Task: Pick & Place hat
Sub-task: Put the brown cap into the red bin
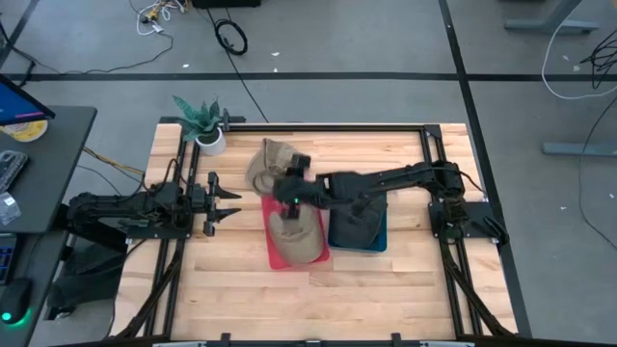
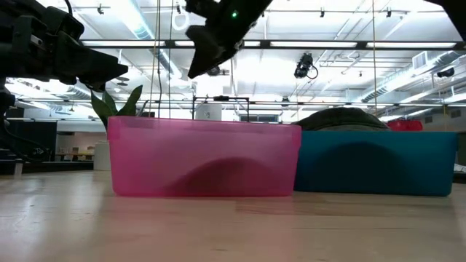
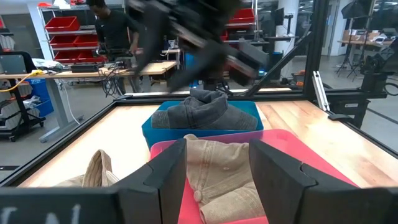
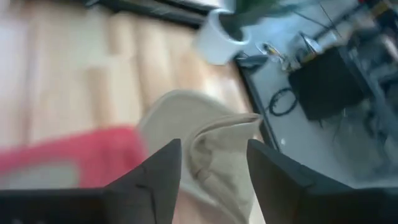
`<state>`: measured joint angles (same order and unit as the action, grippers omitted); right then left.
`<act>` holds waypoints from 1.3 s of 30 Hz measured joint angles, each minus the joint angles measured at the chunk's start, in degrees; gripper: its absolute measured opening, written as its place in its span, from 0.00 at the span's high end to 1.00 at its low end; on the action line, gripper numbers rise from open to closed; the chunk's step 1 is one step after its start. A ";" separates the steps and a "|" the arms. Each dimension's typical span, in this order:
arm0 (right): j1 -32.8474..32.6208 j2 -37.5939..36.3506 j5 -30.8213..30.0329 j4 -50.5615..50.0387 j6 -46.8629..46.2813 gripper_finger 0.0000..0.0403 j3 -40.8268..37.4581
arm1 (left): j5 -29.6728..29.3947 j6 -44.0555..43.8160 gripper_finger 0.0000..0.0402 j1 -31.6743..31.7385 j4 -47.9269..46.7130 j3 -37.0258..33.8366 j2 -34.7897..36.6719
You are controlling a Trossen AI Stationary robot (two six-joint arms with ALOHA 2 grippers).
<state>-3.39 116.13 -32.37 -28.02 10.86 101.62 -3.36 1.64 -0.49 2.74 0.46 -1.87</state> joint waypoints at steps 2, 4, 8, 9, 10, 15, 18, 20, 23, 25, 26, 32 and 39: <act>2.25 -0.01 -0.02 2.30 -4.00 0.55 0.00 | 0.00 0.01 0.56 0.00 0.00 0.01 0.00; 5.02 -0.04 3.91 2.25 -7.14 0.56 0.00 | -0.01 0.00 0.56 0.00 0.00 -0.01 0.01; 10.64 0.44 15.54 -3.13 -8.06 0.58 -0.18 | 0.00 0.01 0.56 0.00 0.00 0.01 0.00; 11.94 0.46 16.99 -5.31 -7.83 0.58 -0.64 | 0.00 0.01 0.56 0.00 0.00 -0.01 0.02; 13.16 0.46 18.00 -7.02 -7.47 0.58 -1.26 | 0.00 0.00 0.56 0.00 0.00 -0.01 0.01; 17.86 0.51 22.37 -10.99 -4.77 0.57 -3.44 | 0.00 0.01 0.56 0.00 0.00 -0.01 0.02; 18.95 0.52 23.13 -9.85 -2.21 0.56 -6.40 | 0.00 0.01 0.56 0.02 0.00 -0.01 0.02; 19.56 0.58 23.42 -8.17 -0.62 0.56 -8.03 | 0.00 0.01 0.56 0.00 0.00 -0.01 0.02; 20.42 0.51 23.42 -4.79 2.30 0.56 -10.81 | -0.01 0.01 0.56 0.00 0.00 -0.01 0.02; 20.97 0.62 23.42 -3.81 3.59 0.56 -12.11 | 0.00 0.01 0.56 0.00 0.00 -0.01 0.02; 21.20 0.62 23.41 -2.95 4.09 0.56 -12.52 | 0.00 0.00 0.56 0.00 0.00 -0.01 0.02; 22.62 0.60 25.19 0.82 4.67 0.56 -14.32 | -0.01 -0.01 0.56 0.00 0.00 -0.01 0.02; 22.95 0.58 29.02 4.25 4.69 0.56 -14.60 | -0.01 0.00 0.56 0.00 0.00 -0.01 0.02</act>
<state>19.56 116.71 -3.35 -23.77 15.55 87.02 -3.37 1.64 -0.49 2.74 0.45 -1.85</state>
